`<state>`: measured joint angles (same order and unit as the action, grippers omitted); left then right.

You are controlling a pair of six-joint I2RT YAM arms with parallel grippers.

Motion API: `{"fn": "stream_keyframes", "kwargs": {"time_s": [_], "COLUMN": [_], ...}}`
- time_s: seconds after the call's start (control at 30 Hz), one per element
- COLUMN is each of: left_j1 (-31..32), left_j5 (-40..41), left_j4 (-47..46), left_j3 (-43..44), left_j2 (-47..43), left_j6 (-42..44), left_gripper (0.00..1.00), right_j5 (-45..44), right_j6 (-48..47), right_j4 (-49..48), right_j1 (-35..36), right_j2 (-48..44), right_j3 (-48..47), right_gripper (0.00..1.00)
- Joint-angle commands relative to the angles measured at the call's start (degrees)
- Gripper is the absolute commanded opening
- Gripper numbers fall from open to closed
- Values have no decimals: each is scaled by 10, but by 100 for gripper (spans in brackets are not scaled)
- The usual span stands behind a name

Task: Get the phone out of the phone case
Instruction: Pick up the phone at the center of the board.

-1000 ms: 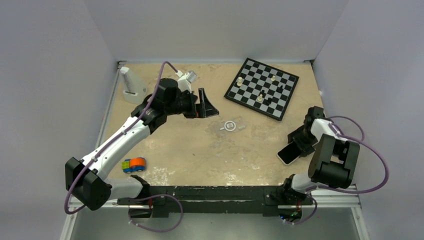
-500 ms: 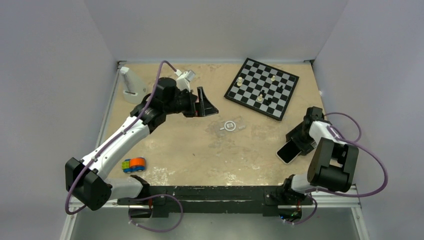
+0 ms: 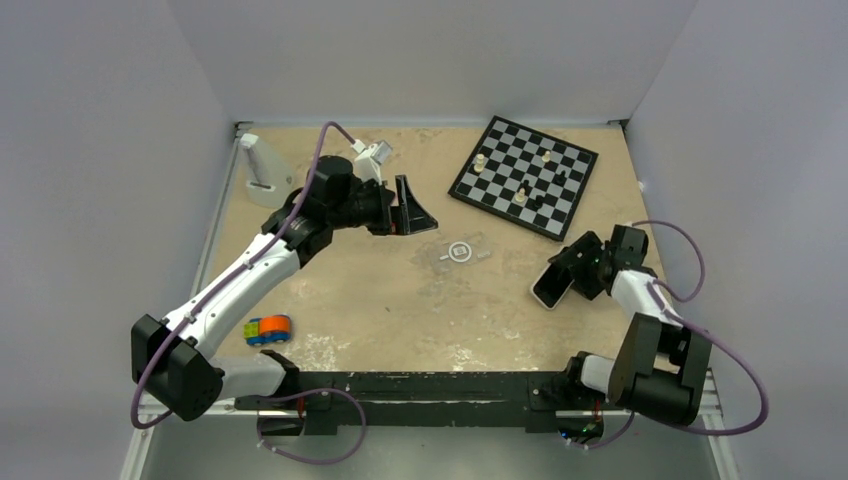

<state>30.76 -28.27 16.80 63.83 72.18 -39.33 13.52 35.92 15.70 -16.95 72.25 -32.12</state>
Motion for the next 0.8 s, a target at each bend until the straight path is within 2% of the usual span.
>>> {"fn": "stream_keyframes", "kwargs": {"time_s": [0.0, 0.23, 0.37, 0.43, 0.5, 0.57, 0.67, 0.7, 0.77], "left_j1": [-4, 1, 5, 15, 31, 42, 41, 41, 40], "left_j5": [7, -2, 15, 28, 32, 36, 18, 12, 24], "left_j4": [-32, -118, -150, -154, -159, -188, -225, -221, -183], "left_j3": [-14, -58, -81, -87, -93, -103, -114, -107, -91], "left_j2": [-19, -26, -34, -36, -33, -29, -21, -18, -17], "left_j6": [14, -1, 10, 20, 37, 40, 1, -10, -31], "left_gripper": [100, 99, 77, 75, 79, 80, 76, 72, 71], "right_j5": [117, 200, 220, 219, 203, 194, 194, 197, 190], "right_j6": [38, 122, 182, 206, 214, 185, 63, 20, -65], "right_j4": [-66, -169, -229, -245, -245, -235, -201, -181, -159], "right_j1": [5, 10, 45, 73, 109, 149, 198, 209, 238], "right_j2": [-60, -124, -146, -158, -172, -174, -148, -133, -104], "right_j3": [20, 101, 121, 115, 97, 65, -1, -25, -64], "right_gripper": [0, 0, 0, 0, 0, 0, 0, 0, 0]}}
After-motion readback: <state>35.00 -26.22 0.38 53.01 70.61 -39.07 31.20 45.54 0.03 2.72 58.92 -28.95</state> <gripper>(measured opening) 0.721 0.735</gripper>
